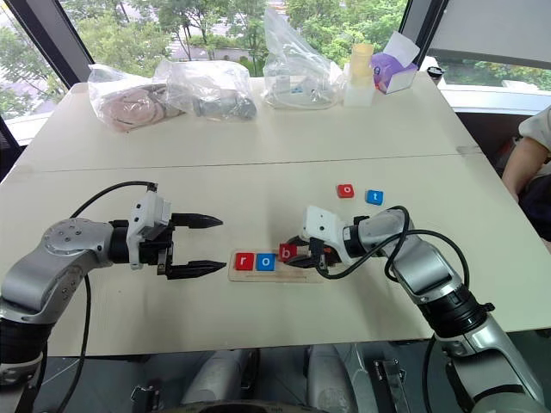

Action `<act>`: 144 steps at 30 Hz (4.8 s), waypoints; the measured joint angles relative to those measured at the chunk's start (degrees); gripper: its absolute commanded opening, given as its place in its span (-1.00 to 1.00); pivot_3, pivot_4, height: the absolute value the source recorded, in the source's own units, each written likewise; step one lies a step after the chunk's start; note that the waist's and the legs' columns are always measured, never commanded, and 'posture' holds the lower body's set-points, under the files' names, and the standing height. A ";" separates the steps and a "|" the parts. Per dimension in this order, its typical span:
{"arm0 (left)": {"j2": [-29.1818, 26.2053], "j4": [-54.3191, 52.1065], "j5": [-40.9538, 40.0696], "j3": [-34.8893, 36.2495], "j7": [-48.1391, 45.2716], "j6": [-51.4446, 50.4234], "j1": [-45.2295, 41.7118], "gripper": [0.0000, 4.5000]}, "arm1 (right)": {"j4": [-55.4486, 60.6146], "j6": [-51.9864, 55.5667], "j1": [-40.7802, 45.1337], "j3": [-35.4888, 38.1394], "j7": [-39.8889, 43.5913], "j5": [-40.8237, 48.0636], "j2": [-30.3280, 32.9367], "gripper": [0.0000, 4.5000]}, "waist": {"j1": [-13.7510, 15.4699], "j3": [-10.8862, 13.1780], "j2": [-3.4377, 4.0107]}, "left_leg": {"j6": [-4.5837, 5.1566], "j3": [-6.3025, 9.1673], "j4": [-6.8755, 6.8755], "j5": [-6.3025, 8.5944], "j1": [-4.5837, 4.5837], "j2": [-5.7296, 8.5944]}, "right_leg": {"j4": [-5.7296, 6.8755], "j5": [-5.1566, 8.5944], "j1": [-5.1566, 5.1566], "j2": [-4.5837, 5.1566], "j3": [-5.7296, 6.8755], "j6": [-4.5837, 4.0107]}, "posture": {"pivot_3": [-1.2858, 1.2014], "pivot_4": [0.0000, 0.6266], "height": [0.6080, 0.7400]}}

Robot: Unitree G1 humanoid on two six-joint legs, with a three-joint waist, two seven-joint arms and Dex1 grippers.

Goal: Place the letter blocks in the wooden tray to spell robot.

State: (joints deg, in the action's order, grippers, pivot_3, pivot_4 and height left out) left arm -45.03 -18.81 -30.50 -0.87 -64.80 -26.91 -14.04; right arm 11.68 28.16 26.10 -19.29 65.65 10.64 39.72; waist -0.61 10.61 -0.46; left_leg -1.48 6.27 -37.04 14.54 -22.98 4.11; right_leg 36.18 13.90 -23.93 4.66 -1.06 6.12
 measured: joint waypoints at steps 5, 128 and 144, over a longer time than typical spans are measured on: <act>0.00 -0.55 0.01 0.01 0.27 0.00 0.60 1.00 | -0.01 -0.36 -0.22 -0.76 -0.04 -0.85 -0.01 -0.49 | -0.12 0.00 0.00 | 0.00 0.00 0.00 0.00 0.00 -0.01 | 0.02 0.00 -0.03 -0.01 0.00 0.00 | 0.03 -0.52 1.00; 2.06 -5.72 0.92 -1.93 2.47 -0.19 2.67 1.00 | -17.43 -18.24 -8.27 12.81 13.15 1.33 15.52 0.99 | -0.08 -0.01 0.03 | 0.01 -0.08 0.02 0.00 0.42 -0.06 | -0.04 0.02 0.44 -0.08 0.01 -0.15 | 0.03 -0.52 1.00; 1.97 -5.61 0.79 -1.89 2.76 -0.11 1.60 1.00 | -18.91 -17.41 -5.40 11.14 11.88 0.12 10.98 -0.52 | -0.08 0.00 0.05 | 0.01 -0.06 0.02 0.00 0.48 -0.06 | -0.03 -0.03 0.47 -0.02 -0.01 -0.07 | 0.03 -0.52 1.00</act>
State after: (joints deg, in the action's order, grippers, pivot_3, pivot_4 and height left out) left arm -43.06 -24.42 -29.71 -2.76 -62.05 -27.02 -12.43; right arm -7.23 10.75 20.69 -8.16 77.53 10.76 50.70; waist -0.69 10.60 -0.41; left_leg -1.48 6.21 -37.02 14.54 -22.51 4.06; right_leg 36.15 13.87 -23.46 4.65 -1.08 6.05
